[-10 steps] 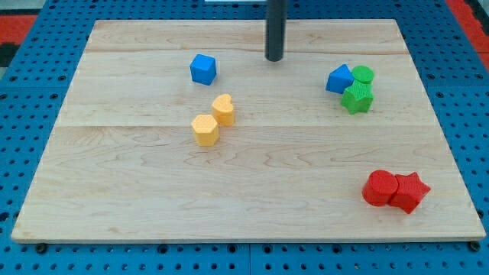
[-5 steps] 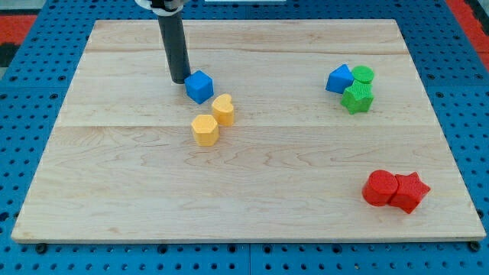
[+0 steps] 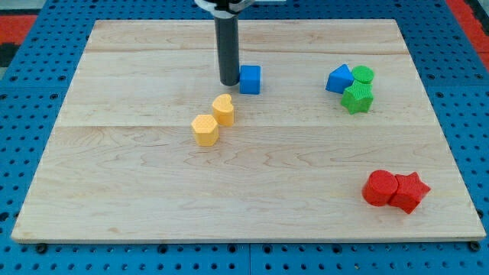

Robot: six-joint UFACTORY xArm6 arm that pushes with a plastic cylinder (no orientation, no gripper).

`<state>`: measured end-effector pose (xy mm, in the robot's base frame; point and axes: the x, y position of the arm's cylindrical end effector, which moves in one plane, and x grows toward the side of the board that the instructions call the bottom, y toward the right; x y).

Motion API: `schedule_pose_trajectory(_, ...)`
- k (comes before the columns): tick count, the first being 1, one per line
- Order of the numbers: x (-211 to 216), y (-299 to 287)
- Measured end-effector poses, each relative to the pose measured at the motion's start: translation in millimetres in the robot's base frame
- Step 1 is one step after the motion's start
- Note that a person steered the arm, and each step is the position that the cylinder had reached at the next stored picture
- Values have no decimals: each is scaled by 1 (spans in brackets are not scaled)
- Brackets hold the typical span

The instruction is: Move the blue cube left to the green star

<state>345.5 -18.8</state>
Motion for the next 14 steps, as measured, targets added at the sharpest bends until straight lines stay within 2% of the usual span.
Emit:
schedule_pose_trajectory(2,-1,19)
schedule_pose_trajectory(3,7,52)
schedule_pose_trajectory(4,0,66)
schedule_pose_trajectory(5,-28,77)
schedule_pose_trajectory(6,-18,107)
schedule_pose_trajectory(8,10,131)
schedule_pose_trajectory(9,13,81)
schedule_pose_trajectory(12,39,138)
schedule_pose_trajectory(13,71,129)
schedule_pose_trajectory(14,123,203)
